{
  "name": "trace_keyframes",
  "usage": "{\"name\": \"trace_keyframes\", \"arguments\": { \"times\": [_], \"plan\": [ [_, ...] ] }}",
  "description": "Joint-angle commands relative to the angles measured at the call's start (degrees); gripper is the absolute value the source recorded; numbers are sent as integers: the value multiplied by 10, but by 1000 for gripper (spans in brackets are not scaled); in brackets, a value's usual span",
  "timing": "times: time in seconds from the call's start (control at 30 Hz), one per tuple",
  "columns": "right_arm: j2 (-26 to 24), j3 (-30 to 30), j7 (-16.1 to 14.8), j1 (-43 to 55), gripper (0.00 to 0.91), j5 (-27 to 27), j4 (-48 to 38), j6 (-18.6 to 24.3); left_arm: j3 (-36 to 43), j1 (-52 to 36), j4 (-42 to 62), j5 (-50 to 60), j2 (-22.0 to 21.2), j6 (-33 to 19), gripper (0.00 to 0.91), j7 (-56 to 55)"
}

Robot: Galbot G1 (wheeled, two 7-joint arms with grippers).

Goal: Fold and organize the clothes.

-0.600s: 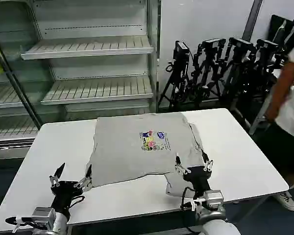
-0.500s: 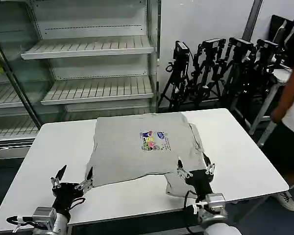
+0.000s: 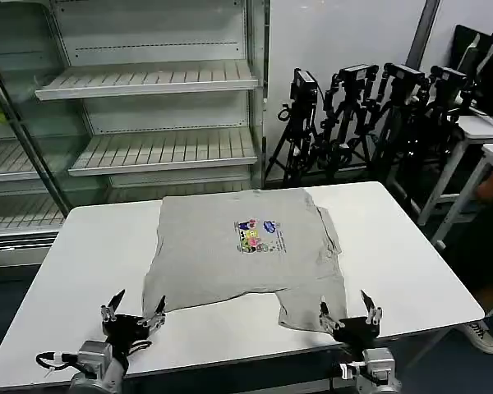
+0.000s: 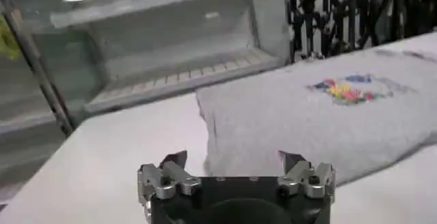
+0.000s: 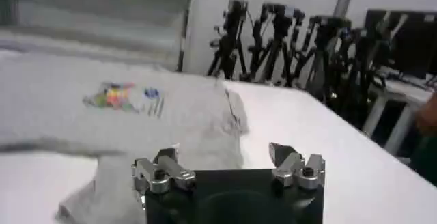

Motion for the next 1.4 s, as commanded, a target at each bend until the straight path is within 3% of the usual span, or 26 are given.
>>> {"name": "trace_keyframes", "arguments": {
  "times": [0.03, 0.13, 0.17, 0.2, 0.23, 0.27, 0.3, 0.33, 0.4, 0.47, 0.53, 1.13, 1.4],
  "plan": [
    [-3, 13, 1, -18, 907, 6, -11, -12, 24, -28, 64, -2, 7, 13, 907, 0],
    [-2, 11, 2, -14, 907, 18, -15, -15, 29, -32, 75, -2, 8, 13, 867, -2],
    [-1, 11, 2, -13, 907, 22, -16, -17, 30, -33, 77, -2, 8, 14, 665, -3],
    [-1, 11, 3, -11, 907, 25, -16, -19, 30, -34, 79, -1, 8, 14, 222, -4],
    [0, 10, 4, -9, 907, 31, -17, -21, 31, -36, 82, -1, 9, 14, 71, -6],
    [1, 10, 4, -8, 897, 34, -18, -23, 31, -37, 84, -2, 9, 14, 20, -6],
    [2, 9, 4, -7, 796, 38, -18, -25, 31, -38, 88, -2, 10, 14, 20, -7],
    [3, 8, 4, -7, 544, 40, -18, -27, 31, -38, 89, -3, 10, 14, 30, -7],
    [4, 6, 4, -7, 373, 46, -17, -30, 33, -37, 89, -11, 11, 14, 30, -7],
    [6, 6, 6, -8, 101, 56, -17, -33, 36, -35, 89, -17, 12, 14, 30, -7],
    [6, 5, 6, -7, 10, 61, -18, -34, 36, -35, 89, -24, 12, 14, 30, -8],
    [13, -3, 5, -5, 0, 81, -10, -34, 24, -23, 67, -66, 19, 13, 20, -8],
    [7, -4, 6, -43, 0, 71, 48, -18, 8, 4, -8, -63, 22, 13, 30, -9]
  ]
}}
